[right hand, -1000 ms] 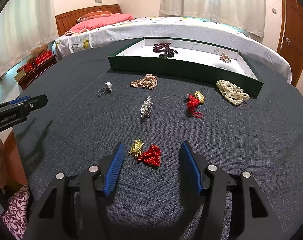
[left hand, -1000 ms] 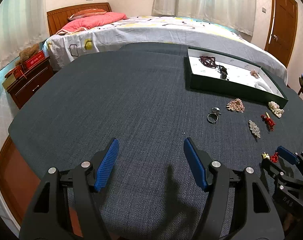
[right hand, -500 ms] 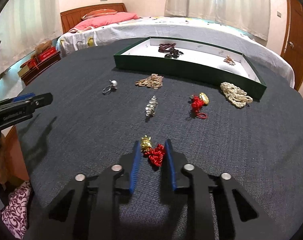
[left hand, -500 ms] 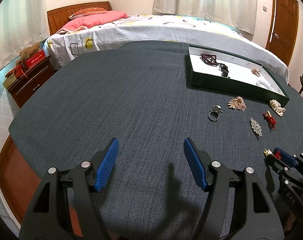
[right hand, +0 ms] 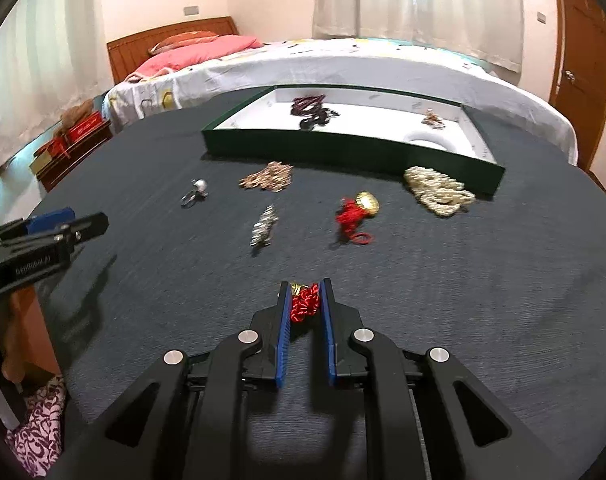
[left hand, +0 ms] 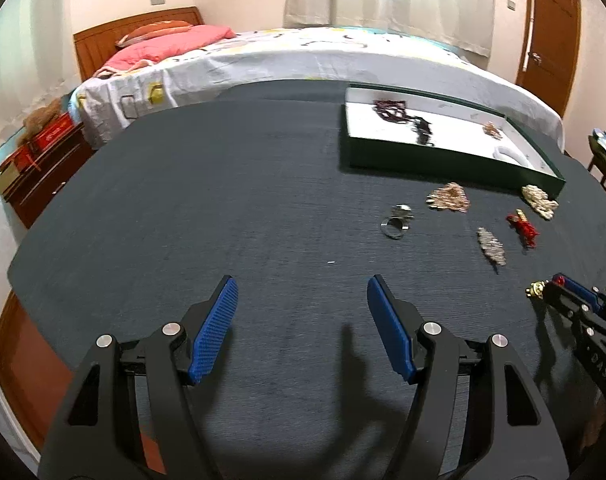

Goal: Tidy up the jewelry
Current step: 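Lower the right gripper onto the red tassel charm and close, then grasp the silver rhinestone brooch with the left gripper while the right holds the tassel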

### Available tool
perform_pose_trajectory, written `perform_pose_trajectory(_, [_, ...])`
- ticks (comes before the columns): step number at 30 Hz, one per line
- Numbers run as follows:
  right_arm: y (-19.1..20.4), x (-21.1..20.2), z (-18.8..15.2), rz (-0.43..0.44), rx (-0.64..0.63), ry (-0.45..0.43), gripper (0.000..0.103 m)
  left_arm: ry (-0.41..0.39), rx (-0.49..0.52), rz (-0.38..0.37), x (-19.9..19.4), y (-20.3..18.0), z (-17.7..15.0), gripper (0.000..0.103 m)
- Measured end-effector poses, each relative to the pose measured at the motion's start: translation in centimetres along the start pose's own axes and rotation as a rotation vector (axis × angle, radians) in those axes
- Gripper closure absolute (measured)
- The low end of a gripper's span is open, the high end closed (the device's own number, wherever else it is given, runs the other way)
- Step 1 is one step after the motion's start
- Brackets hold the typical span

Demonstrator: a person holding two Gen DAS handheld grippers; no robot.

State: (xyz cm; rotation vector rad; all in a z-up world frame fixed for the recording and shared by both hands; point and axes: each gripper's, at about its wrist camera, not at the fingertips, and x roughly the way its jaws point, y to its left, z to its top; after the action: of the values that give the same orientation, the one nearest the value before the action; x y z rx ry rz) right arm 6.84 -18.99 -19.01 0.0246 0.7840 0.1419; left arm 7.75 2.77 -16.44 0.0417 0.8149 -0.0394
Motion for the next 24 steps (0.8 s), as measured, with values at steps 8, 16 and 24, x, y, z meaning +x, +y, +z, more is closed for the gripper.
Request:
perform_pose_trajectory(8, [-3.1,-0.6,0.6,-0.025,0.065,-0.023,0.088,0.034,0.037,-0.085,1.2,-3.7,1.0,0.037])
perform_pose_trajectory(16, [-5.7,-1.9,2.1,-0.043,0.112,-0.067,0.089,0.065,0.066,-0.153,2.3,-7.6,2.3,0.037])
perform_pose_trajectory(24, [-7.7,-1.9,2.4,-0.062,0.144,-0.068,0.089,0.082,0.104,-0.198,3.4,-10.8,3.2,0.037])
